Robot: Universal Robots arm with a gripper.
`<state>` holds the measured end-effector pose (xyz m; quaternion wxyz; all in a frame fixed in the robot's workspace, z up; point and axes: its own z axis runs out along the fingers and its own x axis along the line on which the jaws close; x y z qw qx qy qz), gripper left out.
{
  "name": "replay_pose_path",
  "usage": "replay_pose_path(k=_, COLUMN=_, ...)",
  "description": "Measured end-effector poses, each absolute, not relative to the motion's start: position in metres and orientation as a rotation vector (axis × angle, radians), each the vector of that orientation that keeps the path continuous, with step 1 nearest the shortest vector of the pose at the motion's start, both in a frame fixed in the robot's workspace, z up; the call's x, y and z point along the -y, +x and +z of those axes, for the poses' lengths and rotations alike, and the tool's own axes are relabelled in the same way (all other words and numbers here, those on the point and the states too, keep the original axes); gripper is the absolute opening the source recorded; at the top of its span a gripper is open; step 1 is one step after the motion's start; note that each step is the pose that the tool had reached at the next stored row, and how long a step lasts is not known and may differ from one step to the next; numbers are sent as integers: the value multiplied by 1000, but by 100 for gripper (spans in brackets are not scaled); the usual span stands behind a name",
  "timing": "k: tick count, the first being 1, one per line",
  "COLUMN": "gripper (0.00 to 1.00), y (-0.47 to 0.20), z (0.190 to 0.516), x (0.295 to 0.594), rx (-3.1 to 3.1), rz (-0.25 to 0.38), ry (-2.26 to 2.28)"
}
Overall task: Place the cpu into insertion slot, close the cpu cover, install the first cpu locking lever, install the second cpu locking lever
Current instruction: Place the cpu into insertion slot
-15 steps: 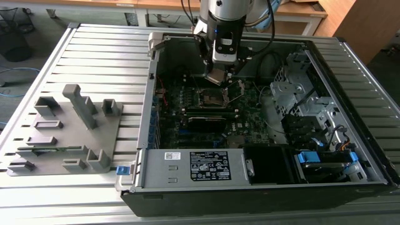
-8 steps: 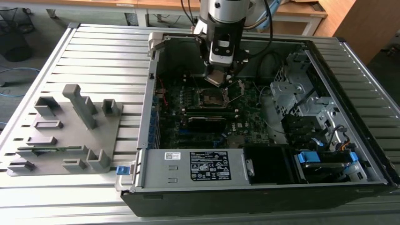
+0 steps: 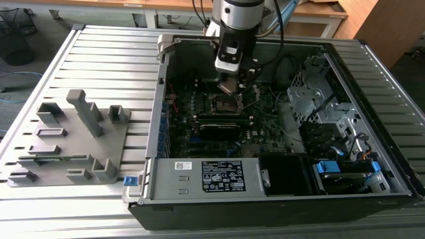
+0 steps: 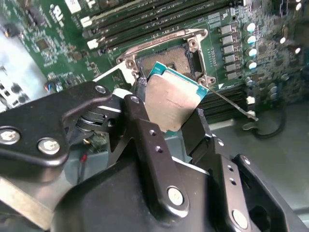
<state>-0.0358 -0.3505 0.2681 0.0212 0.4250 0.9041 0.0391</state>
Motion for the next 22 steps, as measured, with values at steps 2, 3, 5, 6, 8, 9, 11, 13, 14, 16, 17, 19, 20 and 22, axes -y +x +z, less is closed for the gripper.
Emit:
replay_pose_path(k=2, gripper=54, y=-36, z=266, x=350, rx=-2776, rz=120, ry=1369)
replay_pose_path(k=3, gripper=54, y=-36, z=264, x=350, rx=-2763, rz=119, ry=1394)
replay_pose_path(k=5, gripper=54, y=-36, z=263, x=350, rx=-2749, rz=118, ry=1419)
replay_pose_path(k=6, gripper=54, y=-36, z=263, x=350, rx=-2749, rz=118, ry=1419)
replay_pose_path(k=8, gripper=54, y=-36, z=263, x=350, rx=-2749, rz=118, ry=1420)
replay_pose_path(k=9, gripper=54, y=-36, z=263, x=350, rx=-2749, rz=118, ry=1421)
replay_pose_path(k=11, gripper=54, y=-36, z=263, x=350, rx=-2744, rz=119, ry=1428)
replay_pose_path(k=13, gripper=54, y=-36, z=262, x=350, rx=-2731, rz=117, ry=1453)
replay_pose_path(k=14, gripper=54, y=-36, z=262, x=350, rx=-2727, rz=117, ry=1460)
replay_pose_path(k=16, gripper=54, y=-36, z=262, x=350, rx=-2726, rz=117, ry=1461)
replay_pose_path(k=17, gripper=54, y=-36, z=262, x=350, rx=-2726, rz=117, ry=1462)
replay_pose_path(k=19, gripper=54, y=-36, z=262, x=350, rx=-2726, rz=117, ry=1462)
replay_pose_path(k=20, gripper=54, y=-36, z=262, x=350, rx=-2726, rz=117, ry=1462)
replay_pose_path(k=22, gripper=54, y=-36, z=262, x=350, rx=-2725, rz=117, ry=1462)
